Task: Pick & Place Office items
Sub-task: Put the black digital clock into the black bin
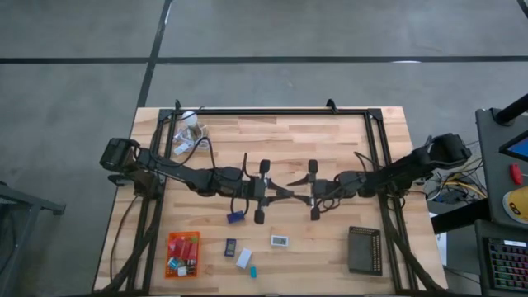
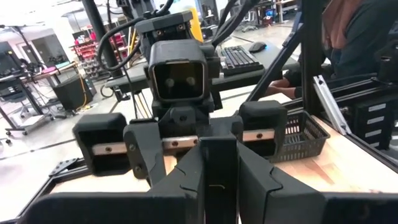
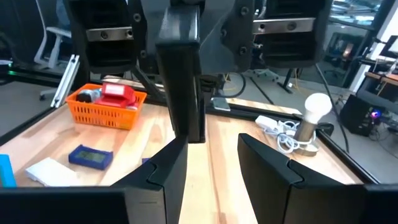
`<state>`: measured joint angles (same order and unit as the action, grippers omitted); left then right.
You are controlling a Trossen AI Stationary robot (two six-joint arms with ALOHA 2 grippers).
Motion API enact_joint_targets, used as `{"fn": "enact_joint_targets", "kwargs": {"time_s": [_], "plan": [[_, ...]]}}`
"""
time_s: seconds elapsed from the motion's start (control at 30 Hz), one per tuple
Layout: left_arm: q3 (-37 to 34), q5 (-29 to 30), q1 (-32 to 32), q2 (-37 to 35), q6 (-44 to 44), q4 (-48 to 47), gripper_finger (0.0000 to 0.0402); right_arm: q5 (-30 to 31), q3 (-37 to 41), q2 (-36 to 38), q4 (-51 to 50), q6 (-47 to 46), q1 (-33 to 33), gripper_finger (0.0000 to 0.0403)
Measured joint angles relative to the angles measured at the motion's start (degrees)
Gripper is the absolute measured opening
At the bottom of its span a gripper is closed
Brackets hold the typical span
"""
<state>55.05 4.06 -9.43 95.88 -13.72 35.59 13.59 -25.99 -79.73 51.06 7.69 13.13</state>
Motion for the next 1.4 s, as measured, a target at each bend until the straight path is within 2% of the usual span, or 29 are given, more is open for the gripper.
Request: {"fn": "enact_joint_targets", "kwargs": {"time_s": [0.4,0.87,1.4], "plan": [[0.0,-0.2,0.0,0.0,0.0,0.7,0.0058,0.0,-4.3,-3.4,-0.5,1.2,-0.1,0.0139],[0.0,0.4,0.2,0.0,-1.1,0.5,0.0058,-0.2,-5.2,-2.4,-1.4,-10.5,0.0,0.0142],[0.0,0.0,0.1,0.0,-1.1,0.3,0.0058,0.1,-5.5,-2.5,-2.8,-11.6,0.0,0.0247]]}}
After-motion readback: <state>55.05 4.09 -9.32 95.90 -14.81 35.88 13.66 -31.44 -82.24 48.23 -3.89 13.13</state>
